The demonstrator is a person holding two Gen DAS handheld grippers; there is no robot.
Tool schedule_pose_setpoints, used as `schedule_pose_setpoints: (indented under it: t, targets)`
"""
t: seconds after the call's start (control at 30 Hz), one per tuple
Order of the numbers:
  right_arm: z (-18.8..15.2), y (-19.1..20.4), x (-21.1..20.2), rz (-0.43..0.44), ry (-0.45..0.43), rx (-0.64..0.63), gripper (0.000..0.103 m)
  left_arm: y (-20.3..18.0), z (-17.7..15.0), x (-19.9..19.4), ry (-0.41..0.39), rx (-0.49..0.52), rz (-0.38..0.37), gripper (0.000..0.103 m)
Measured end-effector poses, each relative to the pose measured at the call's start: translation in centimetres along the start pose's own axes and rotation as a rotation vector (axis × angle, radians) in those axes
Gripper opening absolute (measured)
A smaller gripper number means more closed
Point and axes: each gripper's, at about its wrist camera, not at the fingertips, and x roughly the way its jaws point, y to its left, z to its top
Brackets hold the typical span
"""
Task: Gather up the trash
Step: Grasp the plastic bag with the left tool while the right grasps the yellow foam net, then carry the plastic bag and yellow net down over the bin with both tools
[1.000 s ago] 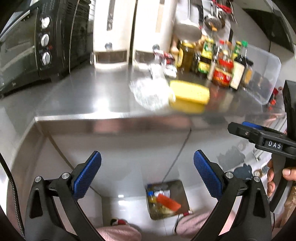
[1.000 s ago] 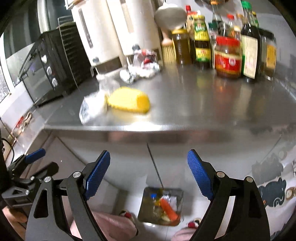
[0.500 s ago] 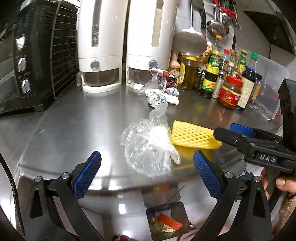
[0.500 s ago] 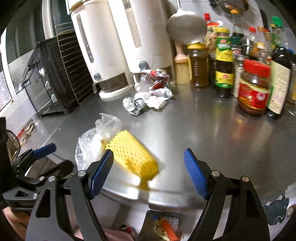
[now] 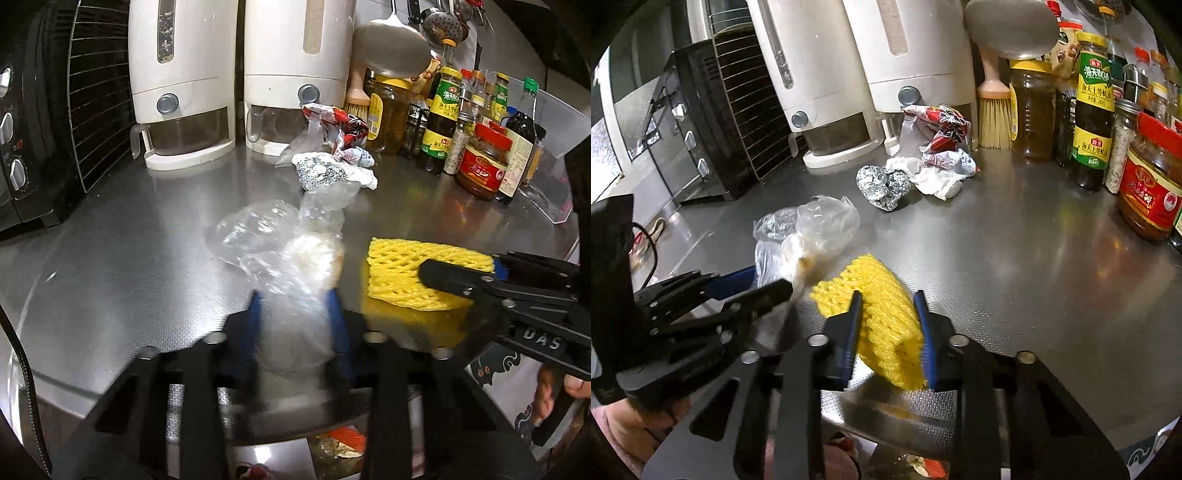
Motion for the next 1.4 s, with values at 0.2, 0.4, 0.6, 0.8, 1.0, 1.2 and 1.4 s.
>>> schedule_pose_setpoints:
  t: [0.2, 0.4, 0.6, 0.8, 1.0, 1.2, 1.4]
  targets:
    - [-0.2, -0.2, -1.0, -0.01, -0.001, 0.012, 0.018, 0.2, 0.1, -0.6, 0.009, -0.002, -0.014, 0.005]
    - [-1.3, -0.1, -4.0, -0.021, -0.025, 0.025, 0.018, 0.0, -0.4, -4.2, -0.035, -0.015, -0.027, 0.004]
    - [-3.7, 0.5, -7.8, -0.024, -0.049, 0.025, 0.018, -0.9, -2.5, -8.7, -0.056, -0.018, -0.07, 0.004]
    - [-7.7, 0.9, -10.8, -0.03, -0.045, 0.034, 0.018, -2.5, -6.7, -11.1, -0.024, 0.002, -0.118, 0.004]
    - [-12.3, -0.1, -10.7, -0.051, 0.014, 0.084, 0.018, -3.4, -11.3, -10.1, 0.053, 0.002, -0.144, 0.004]
    - [-17.1, -1.8, -7.6, -0.106, 0.12, 0.129, 0.018, -4.6, -16.4, -5.7, 0.196, 0.008, -0.16, 0.004]
    - [-20.3, -3.8, -3.4, -0.136, 0.203, 0.196, 0.018, -5.6, -20.9, 0.2, 0.328, 0.015, -0.155, 0.004]
